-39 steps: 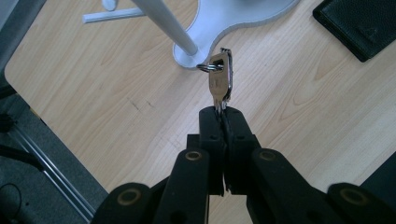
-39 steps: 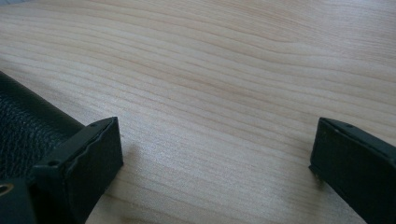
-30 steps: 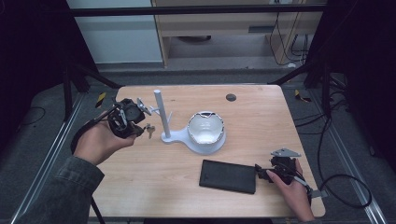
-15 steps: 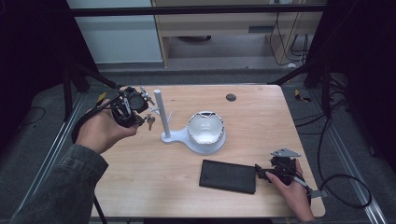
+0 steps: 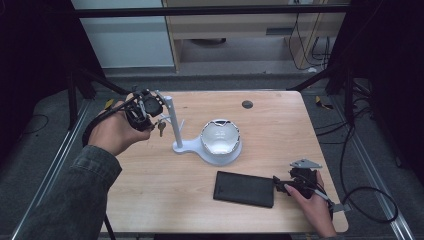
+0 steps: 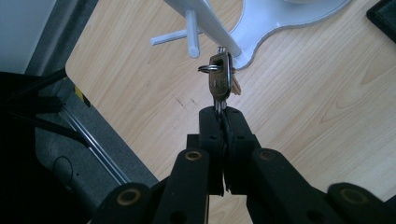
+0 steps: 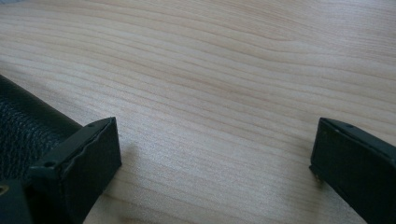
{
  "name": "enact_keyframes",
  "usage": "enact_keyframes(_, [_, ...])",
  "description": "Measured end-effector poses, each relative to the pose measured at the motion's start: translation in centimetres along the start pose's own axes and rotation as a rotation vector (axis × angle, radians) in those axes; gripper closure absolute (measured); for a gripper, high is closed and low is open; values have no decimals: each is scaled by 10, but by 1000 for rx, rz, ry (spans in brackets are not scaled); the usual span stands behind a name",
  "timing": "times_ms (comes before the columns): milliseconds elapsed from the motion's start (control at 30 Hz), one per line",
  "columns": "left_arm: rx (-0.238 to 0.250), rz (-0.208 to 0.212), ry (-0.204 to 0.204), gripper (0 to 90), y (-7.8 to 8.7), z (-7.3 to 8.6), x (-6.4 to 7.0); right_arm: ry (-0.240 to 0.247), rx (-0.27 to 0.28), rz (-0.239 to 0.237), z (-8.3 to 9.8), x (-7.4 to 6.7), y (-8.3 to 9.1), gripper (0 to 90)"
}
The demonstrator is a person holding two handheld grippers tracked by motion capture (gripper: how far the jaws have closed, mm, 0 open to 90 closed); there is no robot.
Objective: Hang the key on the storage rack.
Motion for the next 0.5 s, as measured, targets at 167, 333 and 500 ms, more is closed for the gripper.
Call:
enact_keyframes(167, [5,-4,4,877,1,-4,-2,0,0,0,0,0,0,18])
enact_keyframes(333, [-4,-4,11,878,-2,-5,-3,0,0,0,0,0,0,18])
enact_keyframes(500, [-2,-5,10,878,-3,-8,-4,0,0,0,0,0,0,18])
Point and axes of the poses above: each handheld gripper's, and its own axes: y roughly backward along the jaws, z roughly out of its underside, x roughly to its right, the point moved 8 cm from there along -y, roughly forward along the jaws, and after that the axes turned 9 degrees about y, right-handed, at the moved point
